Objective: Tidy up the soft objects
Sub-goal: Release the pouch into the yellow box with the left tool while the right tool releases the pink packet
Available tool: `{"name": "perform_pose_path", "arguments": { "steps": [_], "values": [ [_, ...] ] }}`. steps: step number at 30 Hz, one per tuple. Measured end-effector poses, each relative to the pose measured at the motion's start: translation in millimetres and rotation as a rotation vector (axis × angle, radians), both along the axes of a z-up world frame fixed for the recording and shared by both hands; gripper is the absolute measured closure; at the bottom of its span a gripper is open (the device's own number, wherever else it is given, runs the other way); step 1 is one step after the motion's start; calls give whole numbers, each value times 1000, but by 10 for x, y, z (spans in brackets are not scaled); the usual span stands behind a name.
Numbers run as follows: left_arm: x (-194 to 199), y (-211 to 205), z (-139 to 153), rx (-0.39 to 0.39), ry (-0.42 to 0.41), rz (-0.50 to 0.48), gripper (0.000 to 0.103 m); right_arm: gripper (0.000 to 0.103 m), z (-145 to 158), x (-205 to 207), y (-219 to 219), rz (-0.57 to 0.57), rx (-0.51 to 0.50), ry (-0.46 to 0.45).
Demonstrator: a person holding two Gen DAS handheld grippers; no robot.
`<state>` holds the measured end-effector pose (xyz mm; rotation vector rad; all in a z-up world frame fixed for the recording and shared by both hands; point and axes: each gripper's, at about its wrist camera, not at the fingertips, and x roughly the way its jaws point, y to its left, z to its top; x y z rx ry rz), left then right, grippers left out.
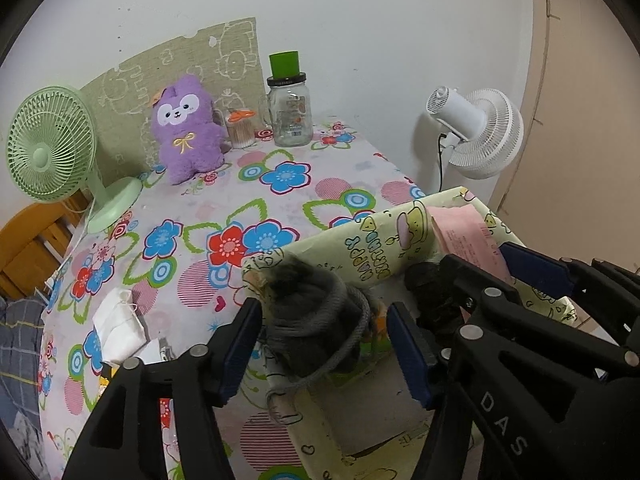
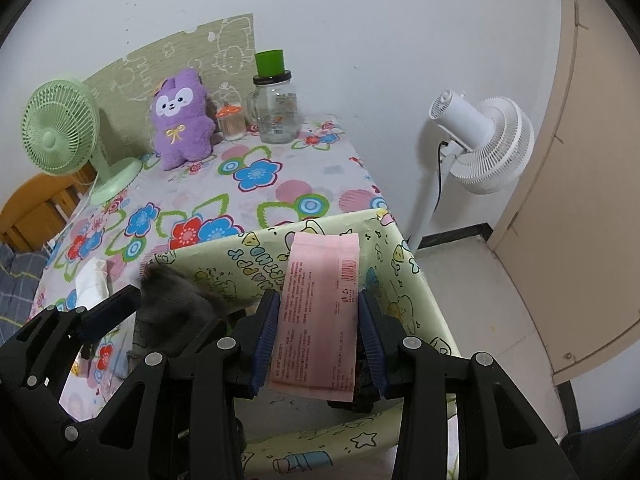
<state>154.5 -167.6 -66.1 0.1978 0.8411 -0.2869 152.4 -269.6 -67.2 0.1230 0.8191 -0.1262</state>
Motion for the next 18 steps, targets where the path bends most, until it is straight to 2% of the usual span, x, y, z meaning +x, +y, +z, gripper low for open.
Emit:
{"name": "perform_pose_path", "arguments": {
  "steps": [1,3,5,6,18],
  "values": [
    [-2,-7,0,-2,1,-3,30,58,-5,-1,-12,-2,3,2],
    [-11,-17,-1,-8,5,-11,26,49,-8,-4,-21,-5,-3,5],
    [-21,-31,-6,-9,10,-13,21,27,2,-21,-28,-14,-16,-2],
    [-28,-40,-7,-5,11,-14,20,24,11,-40,-32,-16,-18,-13],
    [-145,-68,30,-5,9,-19,16,23,34,-169,-49,-20,5,-21]
  ]
}}
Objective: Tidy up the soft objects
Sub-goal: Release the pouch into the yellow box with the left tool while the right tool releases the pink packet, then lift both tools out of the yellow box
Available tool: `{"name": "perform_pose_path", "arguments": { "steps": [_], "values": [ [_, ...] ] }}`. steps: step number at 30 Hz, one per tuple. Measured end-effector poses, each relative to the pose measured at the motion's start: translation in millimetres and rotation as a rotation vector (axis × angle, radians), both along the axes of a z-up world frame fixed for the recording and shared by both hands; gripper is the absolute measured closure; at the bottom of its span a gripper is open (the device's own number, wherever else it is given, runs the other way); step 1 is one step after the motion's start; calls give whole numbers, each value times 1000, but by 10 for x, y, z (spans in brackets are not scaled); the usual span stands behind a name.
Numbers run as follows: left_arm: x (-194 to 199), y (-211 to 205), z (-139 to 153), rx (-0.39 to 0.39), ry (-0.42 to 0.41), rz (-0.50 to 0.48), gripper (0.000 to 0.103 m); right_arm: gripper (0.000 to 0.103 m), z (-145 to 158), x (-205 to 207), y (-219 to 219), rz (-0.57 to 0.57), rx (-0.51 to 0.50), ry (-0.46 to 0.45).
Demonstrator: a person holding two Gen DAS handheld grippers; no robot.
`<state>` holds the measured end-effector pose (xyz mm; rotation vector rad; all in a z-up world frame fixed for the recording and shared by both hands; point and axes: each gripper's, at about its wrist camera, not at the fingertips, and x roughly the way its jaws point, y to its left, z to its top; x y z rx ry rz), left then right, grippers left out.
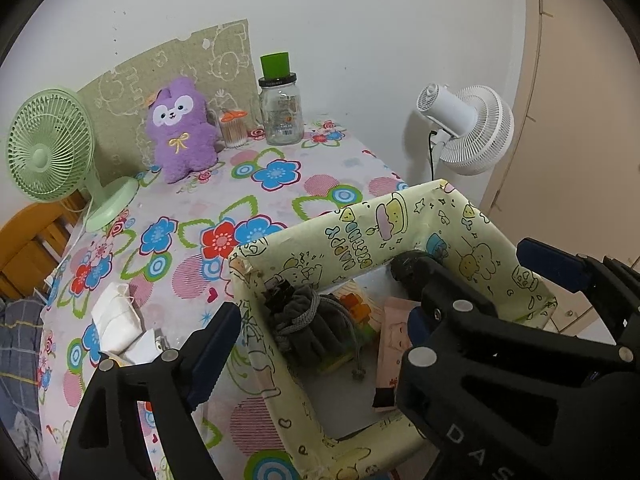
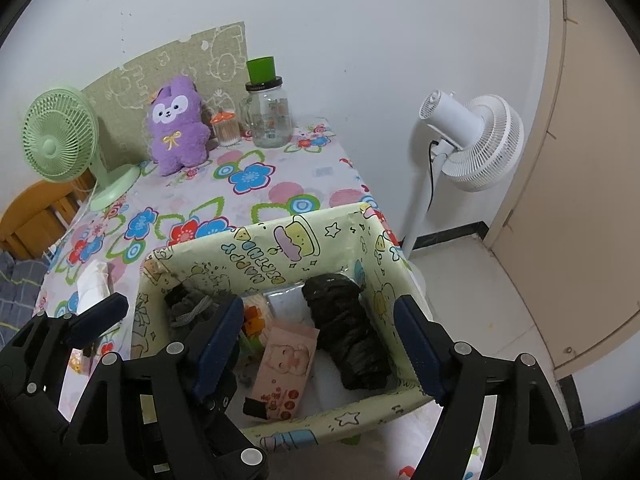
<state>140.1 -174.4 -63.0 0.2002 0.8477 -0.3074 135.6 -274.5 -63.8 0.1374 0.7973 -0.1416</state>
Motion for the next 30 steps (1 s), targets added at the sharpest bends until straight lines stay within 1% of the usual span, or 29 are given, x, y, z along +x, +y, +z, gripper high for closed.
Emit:
{"name": "perform_pose_path", "arguments": {
  "steps": [13,30],
  "values": [
    [-191,63,108,2,-24,-2,15,21,126,-218,91,-6,-2,-29],
    [-421,330,270,-2,-70,22,13,20,286,-416,382,11,-22,-72]
  ]
}}
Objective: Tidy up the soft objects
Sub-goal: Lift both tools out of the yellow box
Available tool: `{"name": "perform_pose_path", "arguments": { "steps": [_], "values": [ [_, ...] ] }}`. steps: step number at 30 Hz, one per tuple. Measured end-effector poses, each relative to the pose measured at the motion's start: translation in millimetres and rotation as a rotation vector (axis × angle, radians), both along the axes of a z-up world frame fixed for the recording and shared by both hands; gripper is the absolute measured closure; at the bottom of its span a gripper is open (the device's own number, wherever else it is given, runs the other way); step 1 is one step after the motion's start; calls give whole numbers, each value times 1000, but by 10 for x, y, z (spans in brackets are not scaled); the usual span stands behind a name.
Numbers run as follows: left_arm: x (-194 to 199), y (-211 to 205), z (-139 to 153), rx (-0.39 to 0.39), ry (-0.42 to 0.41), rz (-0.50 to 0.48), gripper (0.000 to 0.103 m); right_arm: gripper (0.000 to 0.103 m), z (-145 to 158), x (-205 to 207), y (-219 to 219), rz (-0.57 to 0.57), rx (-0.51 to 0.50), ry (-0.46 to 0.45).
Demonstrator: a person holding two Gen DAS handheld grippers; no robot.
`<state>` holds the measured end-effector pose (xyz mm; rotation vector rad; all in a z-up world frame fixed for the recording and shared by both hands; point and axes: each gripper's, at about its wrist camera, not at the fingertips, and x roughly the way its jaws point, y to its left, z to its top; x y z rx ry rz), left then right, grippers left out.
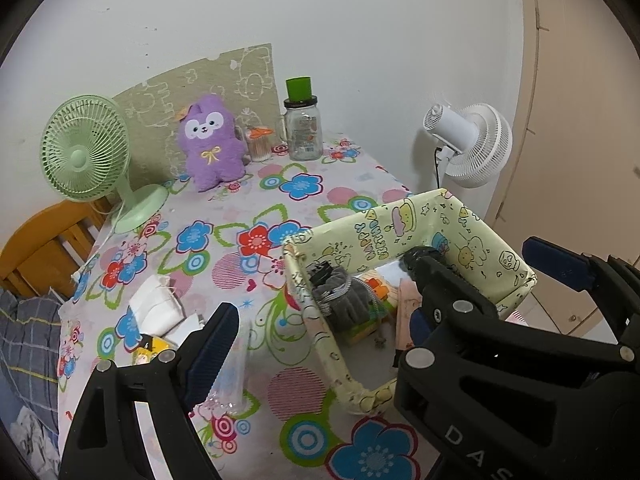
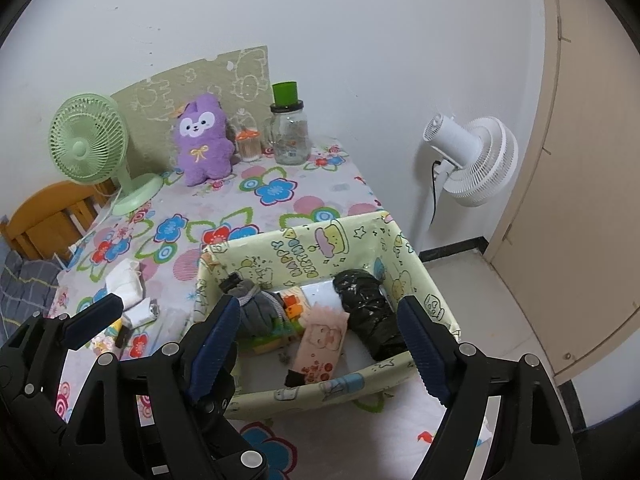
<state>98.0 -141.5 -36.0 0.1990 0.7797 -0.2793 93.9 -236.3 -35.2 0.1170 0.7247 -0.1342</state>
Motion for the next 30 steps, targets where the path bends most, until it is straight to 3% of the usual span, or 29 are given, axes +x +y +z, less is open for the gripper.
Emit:
{"name": "perform_pose_path", "arguments": {
  "steps": [21,30],
  "values": [
    [-123,479,78,-8,-21,61,5,17,115,-90,465,59,-14,-27],
    [-168,643,133,-28,-35,70,2,9,198,-115,634,71,-43,-55]
  ]
}}
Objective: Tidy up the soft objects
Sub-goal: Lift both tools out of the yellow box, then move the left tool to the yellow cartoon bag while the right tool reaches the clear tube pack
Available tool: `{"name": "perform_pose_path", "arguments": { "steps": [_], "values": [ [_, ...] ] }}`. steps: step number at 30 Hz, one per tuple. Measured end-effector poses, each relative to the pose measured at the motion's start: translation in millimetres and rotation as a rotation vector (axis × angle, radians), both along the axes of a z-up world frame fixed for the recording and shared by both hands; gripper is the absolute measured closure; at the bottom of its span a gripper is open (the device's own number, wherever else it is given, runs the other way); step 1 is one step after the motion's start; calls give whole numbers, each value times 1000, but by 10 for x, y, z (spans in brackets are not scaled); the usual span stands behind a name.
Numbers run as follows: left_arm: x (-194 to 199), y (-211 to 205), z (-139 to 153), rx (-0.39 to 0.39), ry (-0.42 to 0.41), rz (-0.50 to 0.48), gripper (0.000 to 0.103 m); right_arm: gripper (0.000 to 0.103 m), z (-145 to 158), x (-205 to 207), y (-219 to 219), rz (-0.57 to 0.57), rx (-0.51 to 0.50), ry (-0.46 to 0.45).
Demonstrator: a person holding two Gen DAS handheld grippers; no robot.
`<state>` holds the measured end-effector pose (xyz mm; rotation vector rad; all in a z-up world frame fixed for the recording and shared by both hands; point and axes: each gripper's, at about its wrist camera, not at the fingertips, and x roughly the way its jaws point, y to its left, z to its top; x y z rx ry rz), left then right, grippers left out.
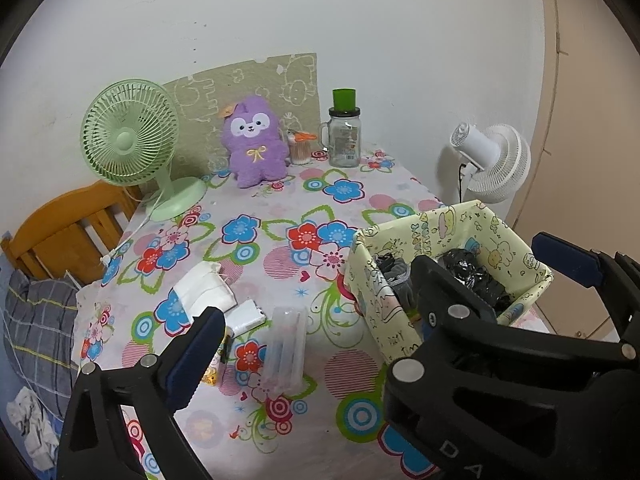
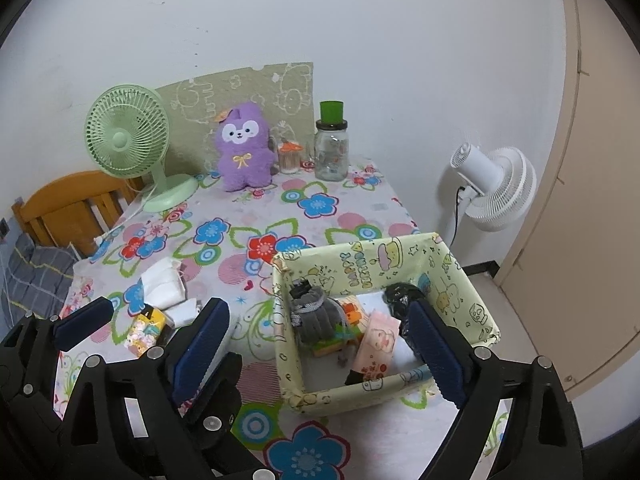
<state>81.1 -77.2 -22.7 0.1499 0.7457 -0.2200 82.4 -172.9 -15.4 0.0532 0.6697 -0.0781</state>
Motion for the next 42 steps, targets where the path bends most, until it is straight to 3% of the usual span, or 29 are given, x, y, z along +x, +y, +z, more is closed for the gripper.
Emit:
{"name": "perform_pose_path", "arguments": {
  "steps": [23,42],
  "values": [
    [48,427,-94,3,7,31,2,8,-115,58,446,52,14,-8],
    [207,830,-464,-7,63,80,2,8,-450,286,852,104,-18,23]
  ]
}}
